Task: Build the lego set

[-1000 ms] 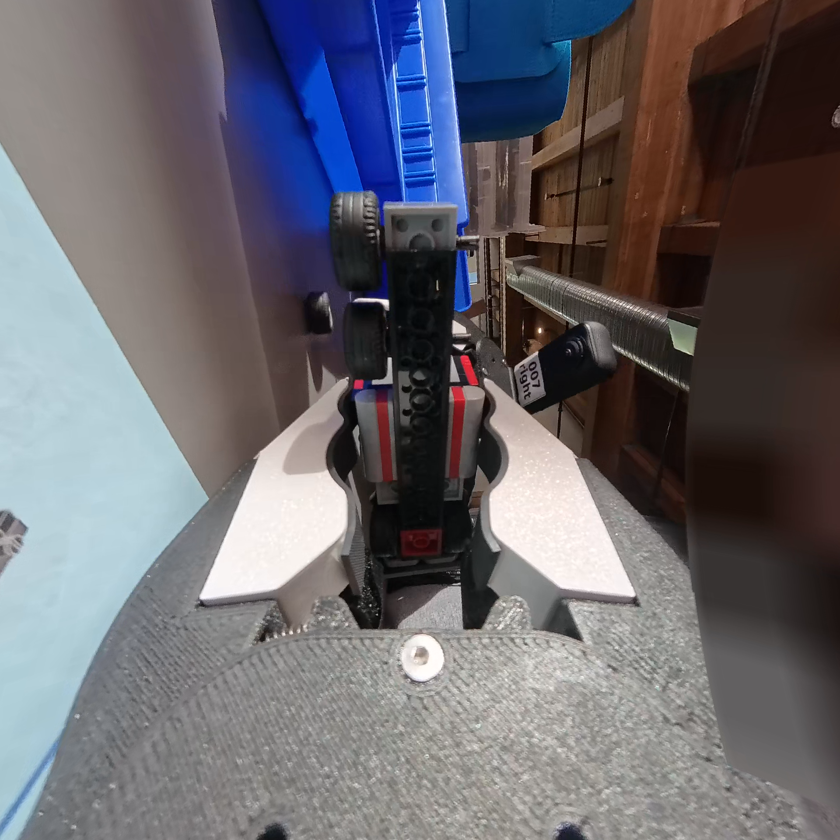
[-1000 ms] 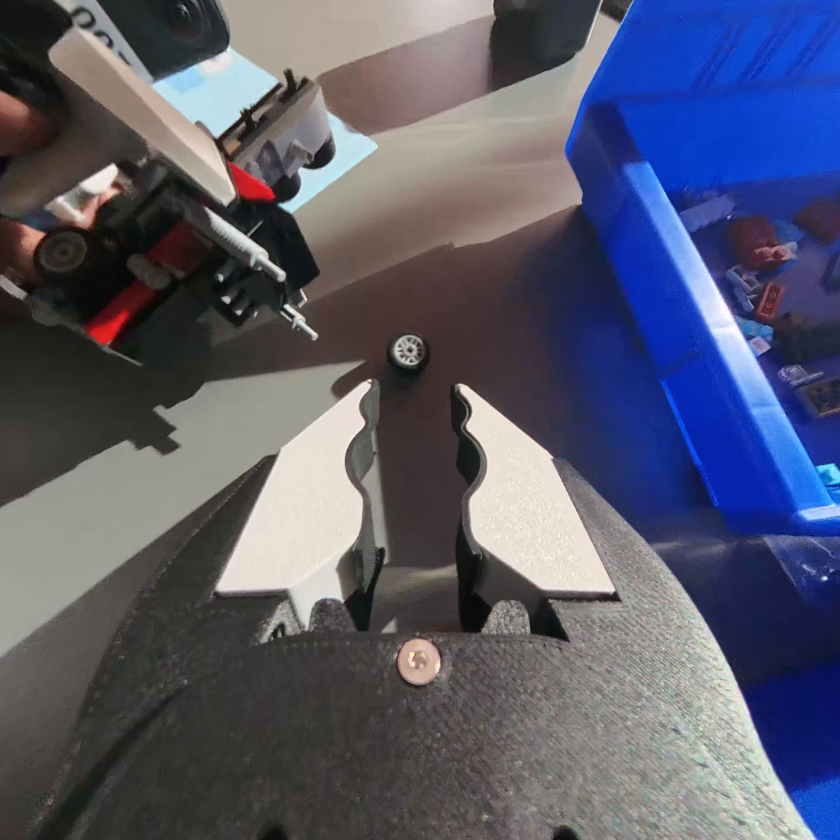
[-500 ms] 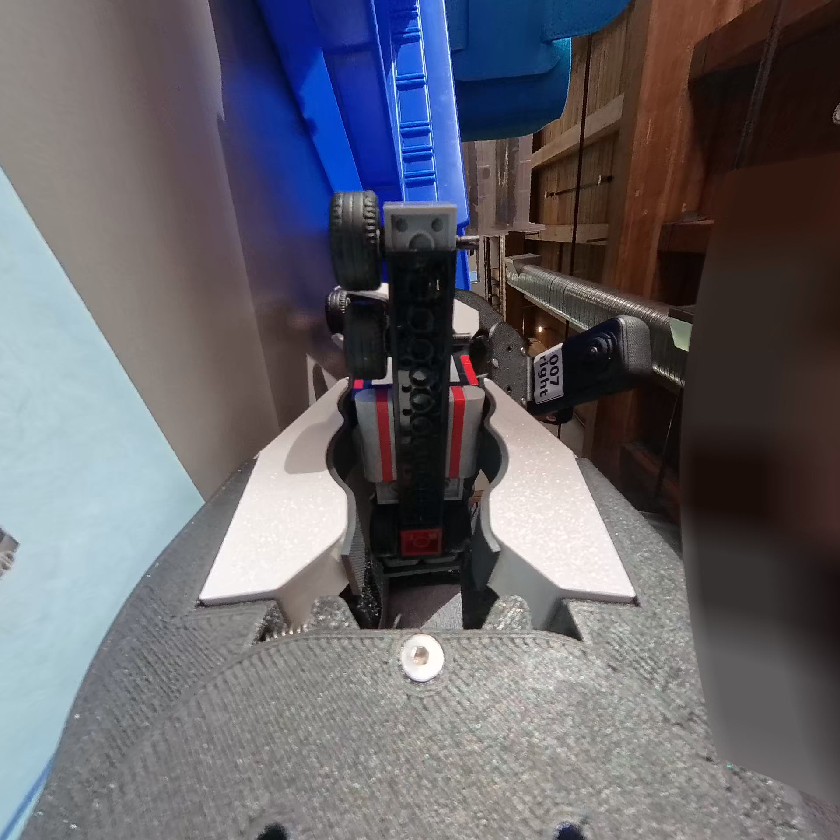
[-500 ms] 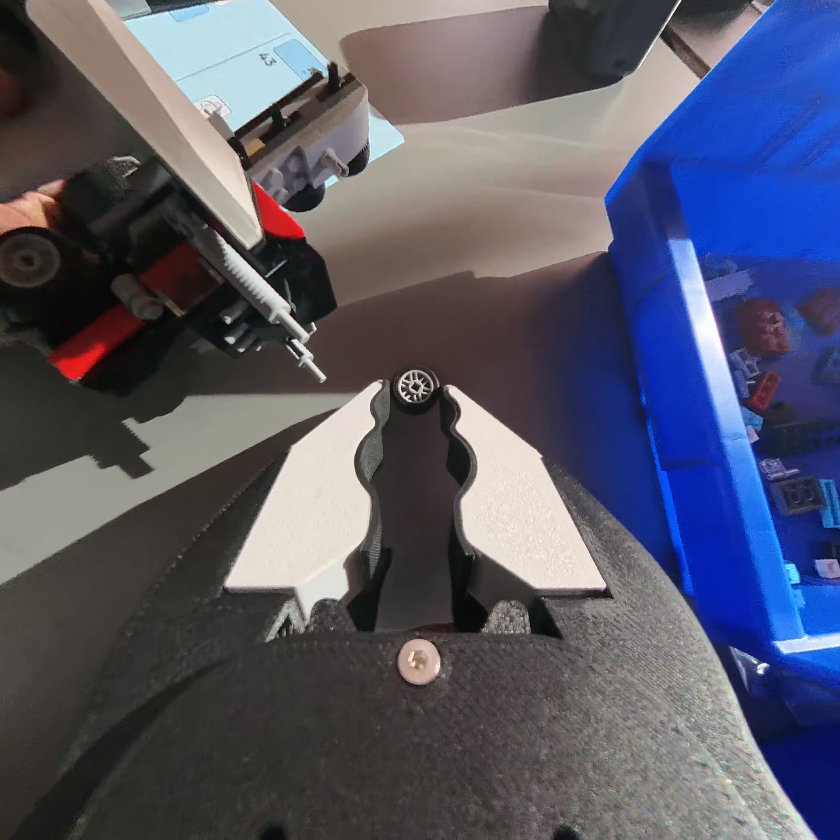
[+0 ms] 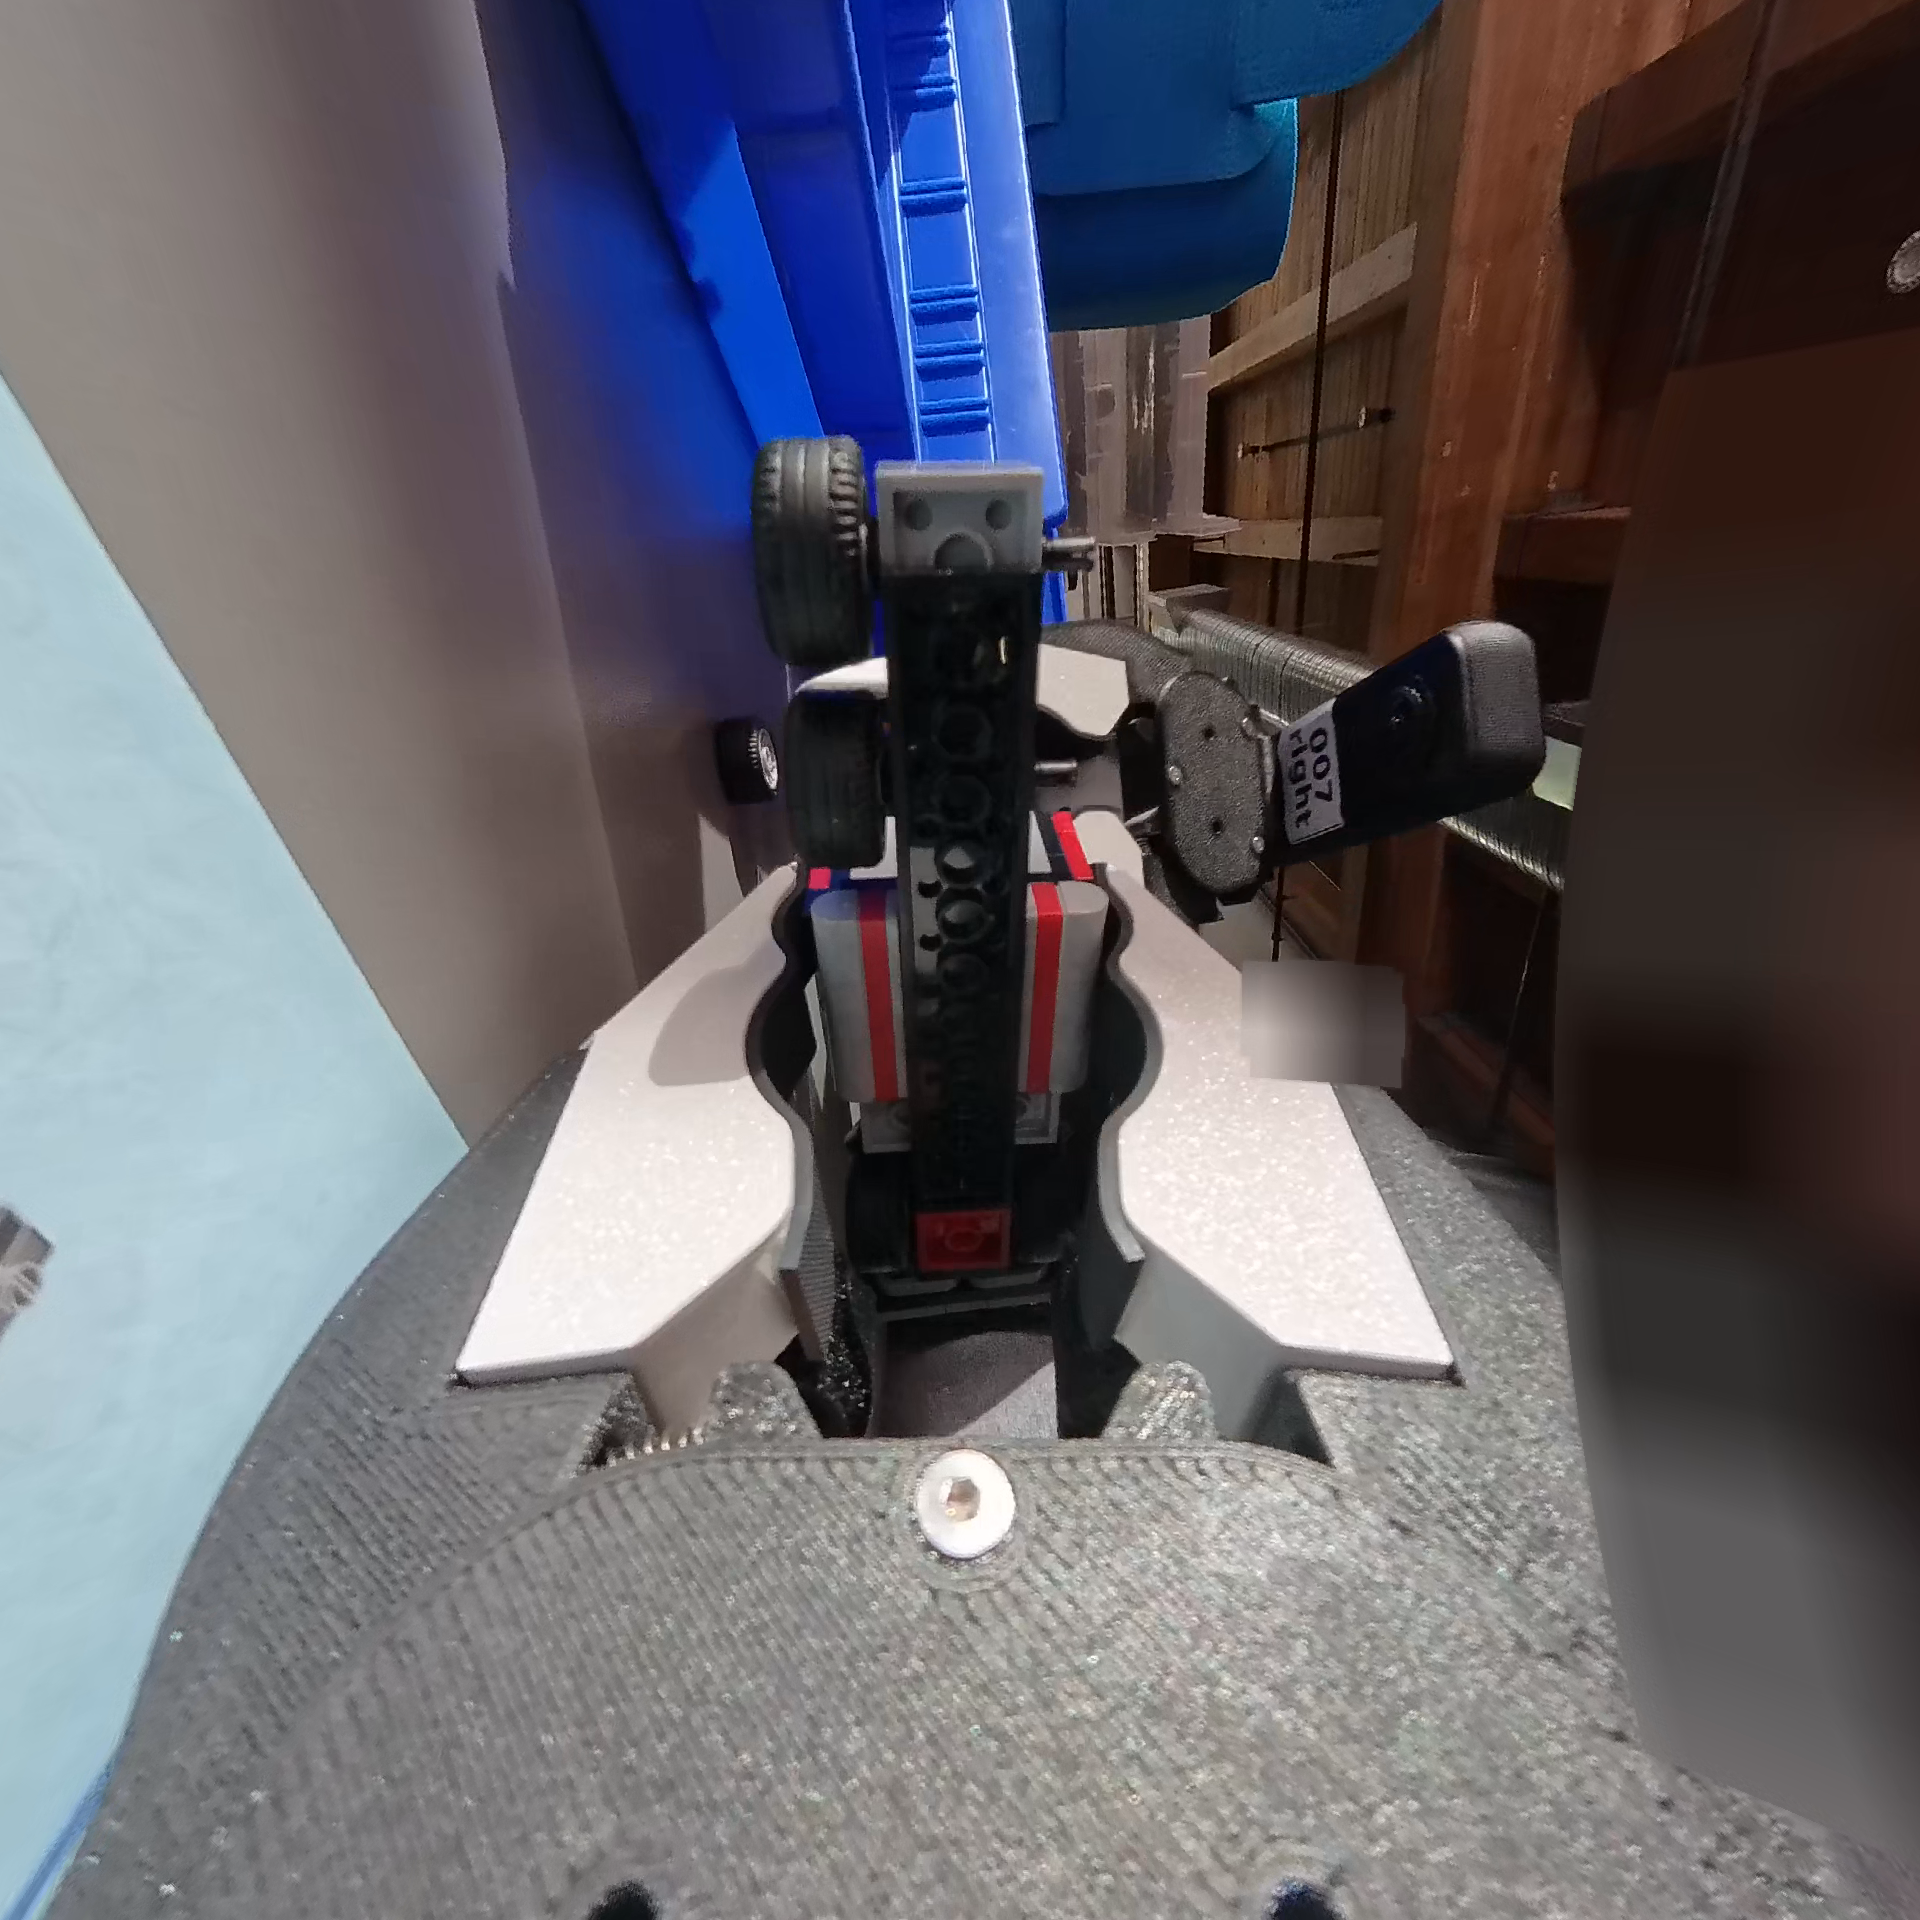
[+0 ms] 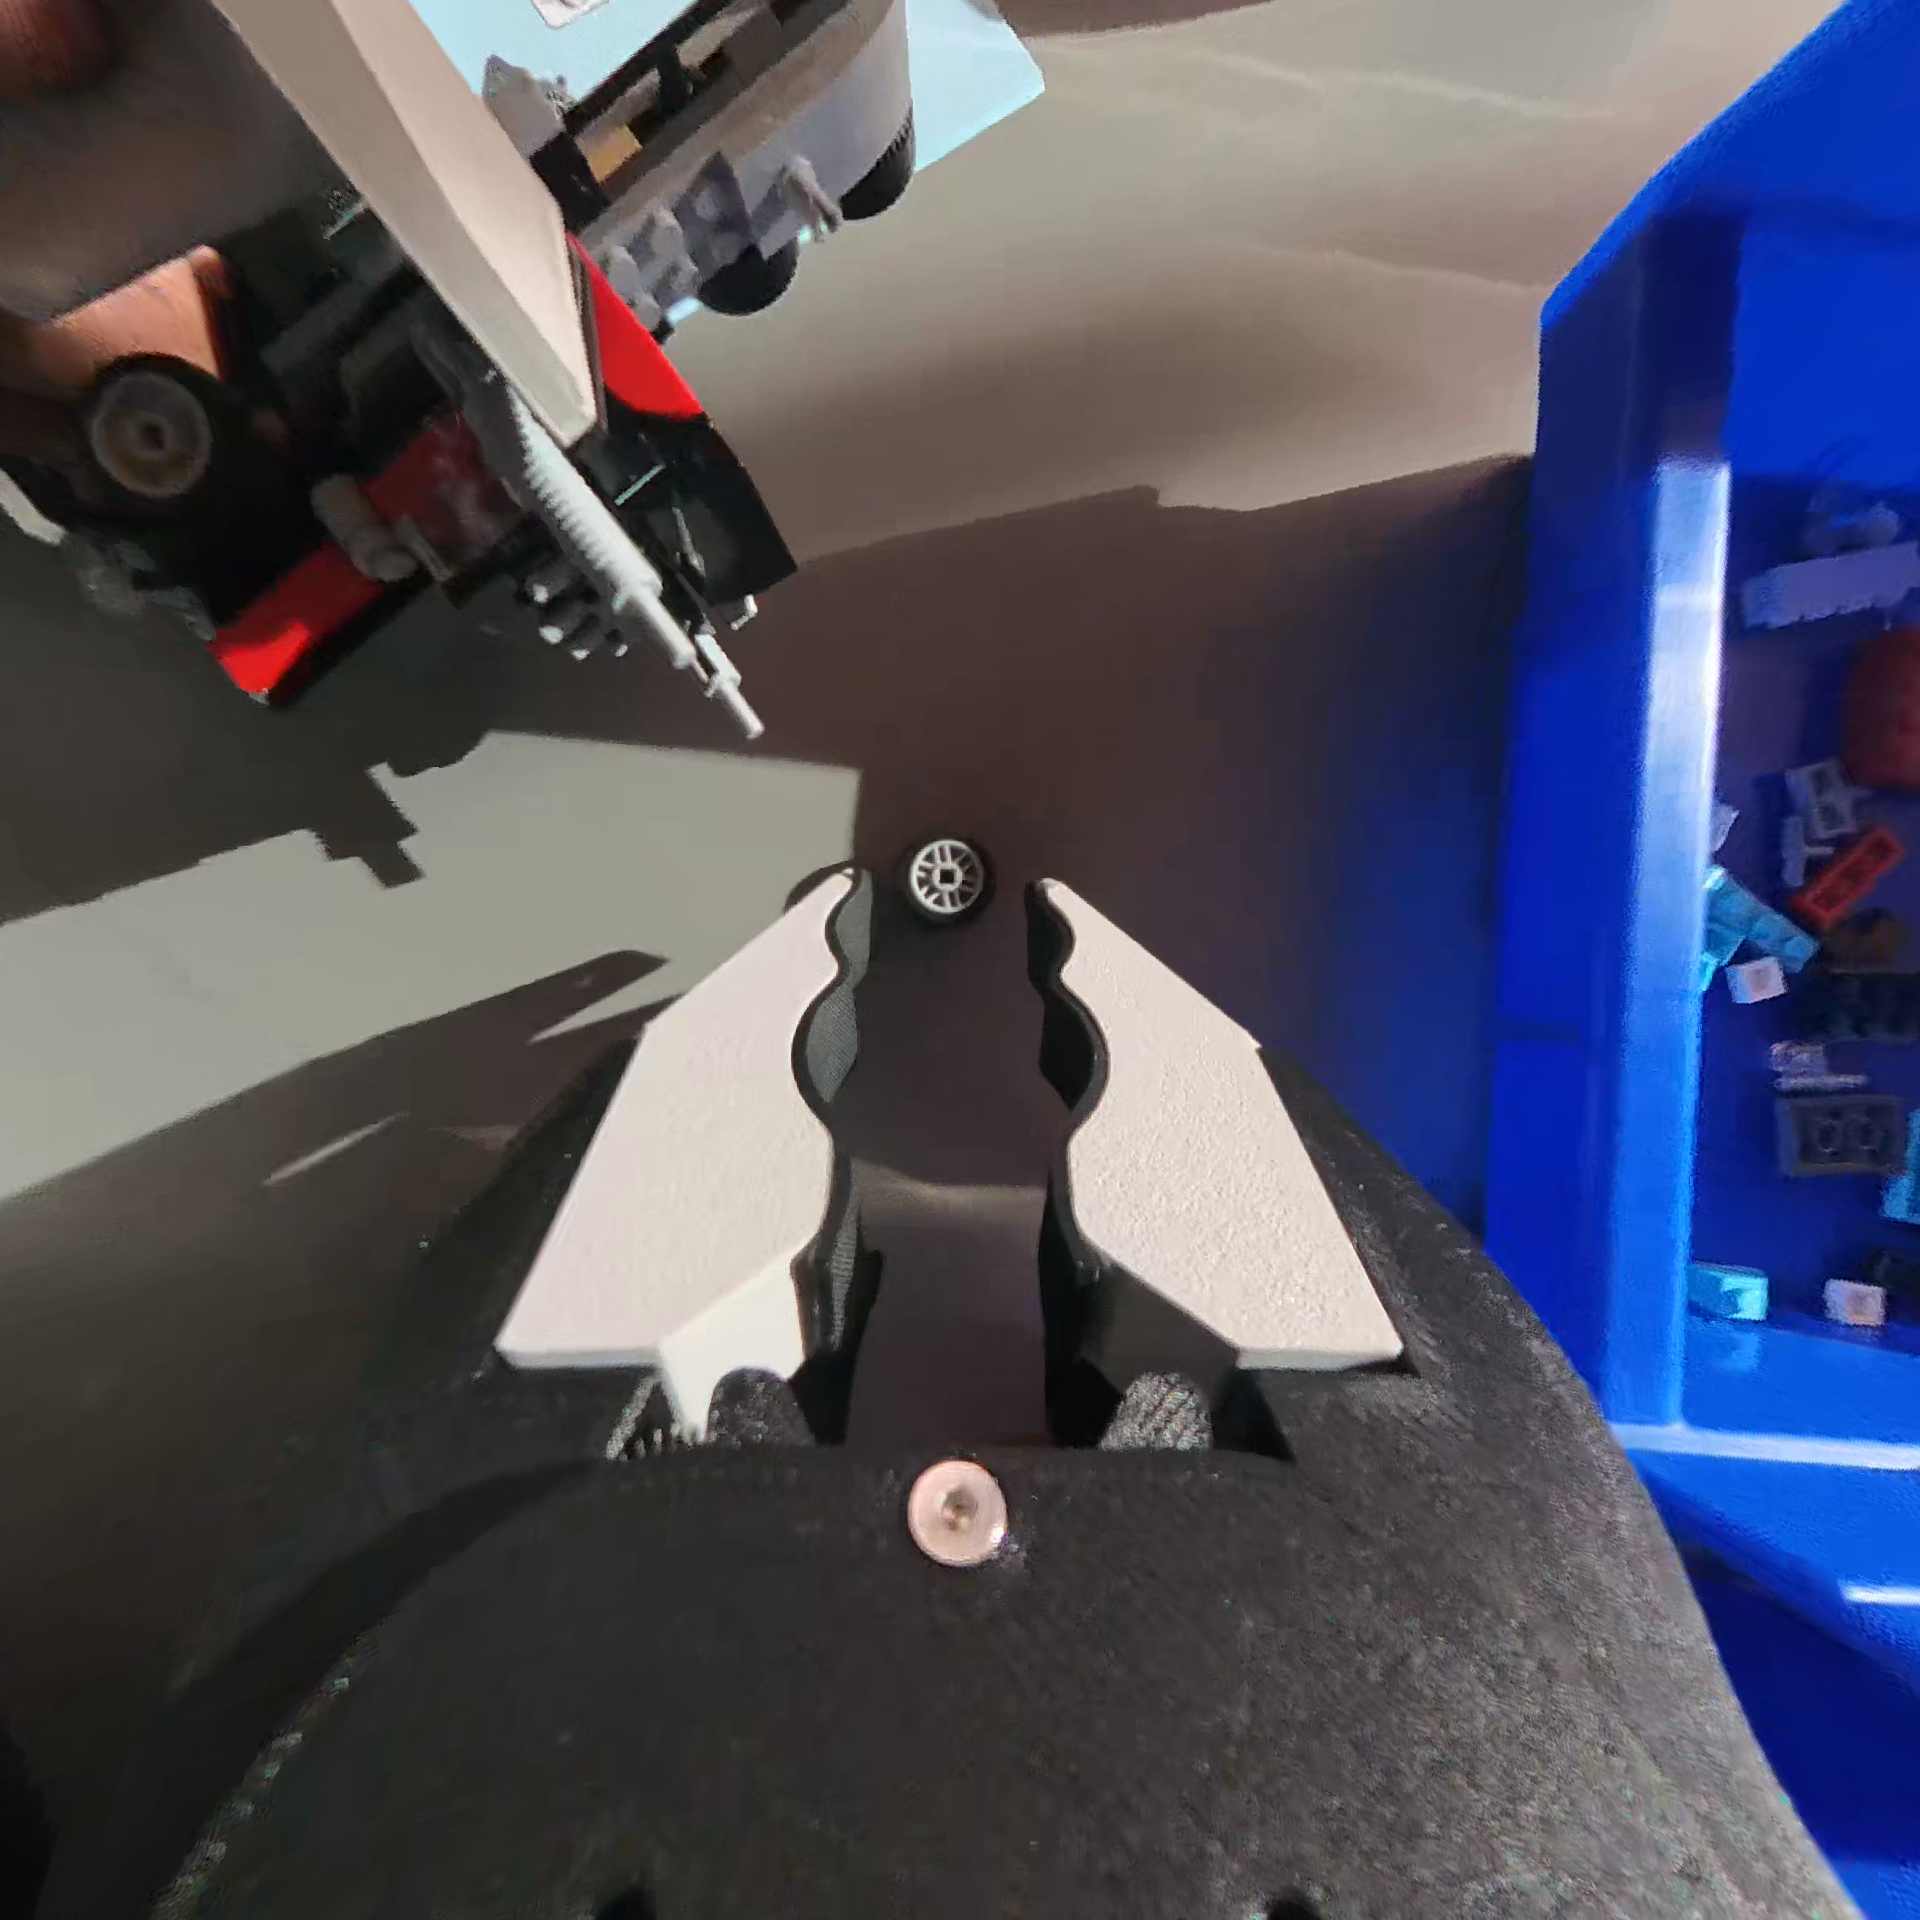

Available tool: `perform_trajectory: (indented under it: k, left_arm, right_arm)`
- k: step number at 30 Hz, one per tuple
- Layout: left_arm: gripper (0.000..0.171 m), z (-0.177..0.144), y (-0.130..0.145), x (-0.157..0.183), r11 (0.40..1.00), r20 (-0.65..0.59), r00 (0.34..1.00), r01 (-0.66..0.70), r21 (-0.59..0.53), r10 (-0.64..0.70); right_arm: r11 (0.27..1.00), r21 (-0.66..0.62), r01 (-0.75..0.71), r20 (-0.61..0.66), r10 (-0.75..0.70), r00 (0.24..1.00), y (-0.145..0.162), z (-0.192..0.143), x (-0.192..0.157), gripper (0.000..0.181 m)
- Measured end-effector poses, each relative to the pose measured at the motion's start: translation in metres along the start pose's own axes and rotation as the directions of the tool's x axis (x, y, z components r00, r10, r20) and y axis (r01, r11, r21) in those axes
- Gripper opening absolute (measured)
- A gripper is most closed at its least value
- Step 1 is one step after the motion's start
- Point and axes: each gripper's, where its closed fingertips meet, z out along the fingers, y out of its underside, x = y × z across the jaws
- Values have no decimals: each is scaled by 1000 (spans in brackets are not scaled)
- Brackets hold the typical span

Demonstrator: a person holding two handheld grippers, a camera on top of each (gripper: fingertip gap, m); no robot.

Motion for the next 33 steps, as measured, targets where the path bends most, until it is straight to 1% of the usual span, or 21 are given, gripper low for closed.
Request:
perform_trajectory:
  k: [3,6,8,11,14,16,19,22,24,27,30,33]
  left_arm:
    - [53,1,0,0,1000,3,1000,-4,-1,4]
    - [53,1,0,-1,1000,9,1000,-9,-3,9]
    - [53,1,0,-1,1000,10,1000,-10,-3,10]
    - [53,1,0,-1,1000,10,1000,-9,-1,9]
    - [53,0,0,-1,1000,10,1000,-9,2,9]
    - [53,0,0,-1,1000,9,1000,-9,2,9]
    - [53,0,-1,-1,1000,7,1000,-8,3,8]
    - [53,0,-1,0,1000,2,1000,-5,4,5]
    - [53,0,-1,0,1000,2,1000,-5,3,5]
    - [53,0,0,-1,1000,6,1000,-8,1,8]
    - [53,1,0,-1,1000,10,1000,-10,2,10]
    - [53,1,1,-1,1000,11,1000,-11,1,11]
  right_arm:
    - [996,31,-79,-9,79,997,13,5,-4,32]
    - [985,109,-134,-36,138,990,11,6,-2,26]
    - [984,134,-118,-60,127,990,7,6,0,19]
    - [982,168,-83,-82,97,992,-2,1,3,13]
    - [987,152,-57,-64,68,996,-6,4,2,12]
    - [992,125,-34,-80,44,996,-5,10,5,13]
    - [993,116,-20,-102,32,994,-6,11,7,20]
    - [982,165,-92,-96,108,989,-3,-1,7,28]
    - [972,186,-146,-88,164,983,5,-7,3,28]
    - [964,181,-194,-89,213,973,21,-7,-4,29]
    - [963,183,-200,-106,222,969,25,-1,-5,24]
    - [969,182,-168,-131,193,972,20,3,-3,19]
